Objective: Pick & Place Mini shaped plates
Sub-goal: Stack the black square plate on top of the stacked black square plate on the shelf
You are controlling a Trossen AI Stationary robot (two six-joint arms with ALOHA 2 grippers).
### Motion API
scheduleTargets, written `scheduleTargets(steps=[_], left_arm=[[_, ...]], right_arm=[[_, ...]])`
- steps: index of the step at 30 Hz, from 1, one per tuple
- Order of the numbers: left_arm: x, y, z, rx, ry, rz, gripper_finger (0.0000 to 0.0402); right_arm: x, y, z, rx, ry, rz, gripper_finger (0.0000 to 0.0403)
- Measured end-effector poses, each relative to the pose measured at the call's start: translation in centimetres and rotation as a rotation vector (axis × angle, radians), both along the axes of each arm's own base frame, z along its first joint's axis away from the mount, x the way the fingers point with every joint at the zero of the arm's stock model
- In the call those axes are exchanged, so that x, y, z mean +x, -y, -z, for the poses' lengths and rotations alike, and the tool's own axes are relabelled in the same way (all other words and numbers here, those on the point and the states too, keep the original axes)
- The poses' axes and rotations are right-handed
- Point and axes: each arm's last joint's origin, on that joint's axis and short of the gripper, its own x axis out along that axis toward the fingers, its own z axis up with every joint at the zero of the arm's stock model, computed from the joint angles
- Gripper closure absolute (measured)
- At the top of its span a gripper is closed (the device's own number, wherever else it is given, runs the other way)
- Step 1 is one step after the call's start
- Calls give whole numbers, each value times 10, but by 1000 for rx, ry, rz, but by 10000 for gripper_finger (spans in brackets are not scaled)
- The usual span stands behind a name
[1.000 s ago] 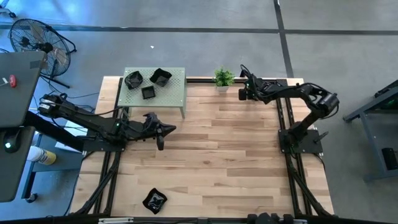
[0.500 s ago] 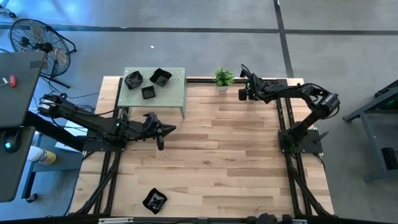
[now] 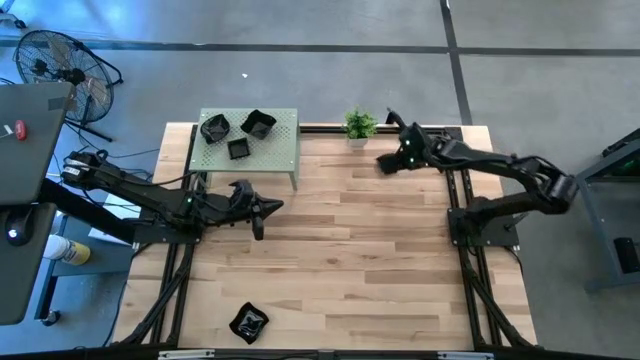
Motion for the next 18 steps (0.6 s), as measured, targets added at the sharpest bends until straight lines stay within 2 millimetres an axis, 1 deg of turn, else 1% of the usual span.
scheduleTargets(steps=[3, 5, 7, 9, 12, 15, 18], left_arm=[[0, 0, 0, 3, -1, -6, 401], [0, 0, 0, 4, -1, -6, 401], [0, 0, 0, 5, -1, -7, 401], [0, 0, 0, 7, -4, -6, 401], [0, 0, 1, 8, -8, -6, 401], [0, 0, 1, 8, -8, -6, 401], [0, 0, 1, 8, -8, -6, 401]], right_arm=[[6, -19, -7, 20, 29, -35, 394], [11, -26, -9, 16, 52, -30, 392], [16, -31, -9, 10, 64, -25, 387], [20, -32, -5, 5, 54, -21, 376], [19, -22, 5, 10, 2, 11, 351], [16, -5, 17, 26, -35, 17, 322], [14, 11, 29, 47, -38, 26, 297]])
